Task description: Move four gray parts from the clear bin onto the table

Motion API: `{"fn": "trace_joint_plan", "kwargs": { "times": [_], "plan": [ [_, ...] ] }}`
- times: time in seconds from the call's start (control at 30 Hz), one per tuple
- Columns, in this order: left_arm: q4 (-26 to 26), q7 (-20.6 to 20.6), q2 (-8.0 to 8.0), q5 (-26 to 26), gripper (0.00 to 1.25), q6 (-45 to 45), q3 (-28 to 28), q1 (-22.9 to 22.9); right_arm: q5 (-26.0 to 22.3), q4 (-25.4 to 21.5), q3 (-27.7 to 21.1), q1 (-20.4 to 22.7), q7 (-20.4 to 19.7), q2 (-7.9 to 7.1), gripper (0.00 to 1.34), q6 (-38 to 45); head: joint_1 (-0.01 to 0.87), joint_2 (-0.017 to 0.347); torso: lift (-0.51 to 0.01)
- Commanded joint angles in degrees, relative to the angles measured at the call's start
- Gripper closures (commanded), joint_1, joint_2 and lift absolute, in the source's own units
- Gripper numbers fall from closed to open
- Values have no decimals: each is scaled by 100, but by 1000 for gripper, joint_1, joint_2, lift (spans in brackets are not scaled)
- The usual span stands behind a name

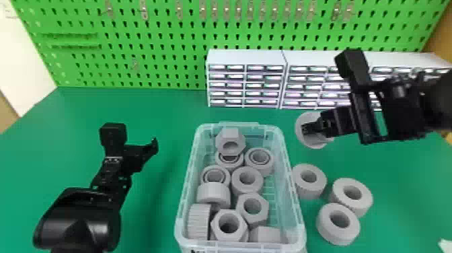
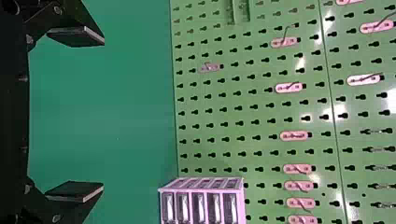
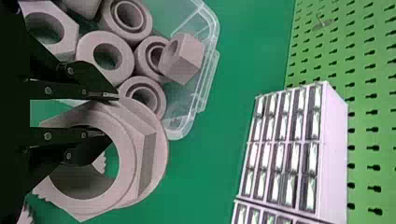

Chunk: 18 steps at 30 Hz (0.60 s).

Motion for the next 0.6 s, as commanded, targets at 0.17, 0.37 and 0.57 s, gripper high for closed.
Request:
{"fn": "trace_joint_plan", "kwargs": {
  "times": [0.17,0.37,0.57],
  "plan": [
    [9,34,-2,-8,180,0,-11,-22,158,-1,-298,279,0,-82,1042,17,693,72,-52],
    [35,43,-2,-8,180,0,-38,-22,246,8,-448,455,0,-144,1042,17,693,72,-52],
    [53,51,-11,1,180,0,-46,-22,439,26,-624,666,0,-197,1042,17,693,72,-52]
  ]
}}
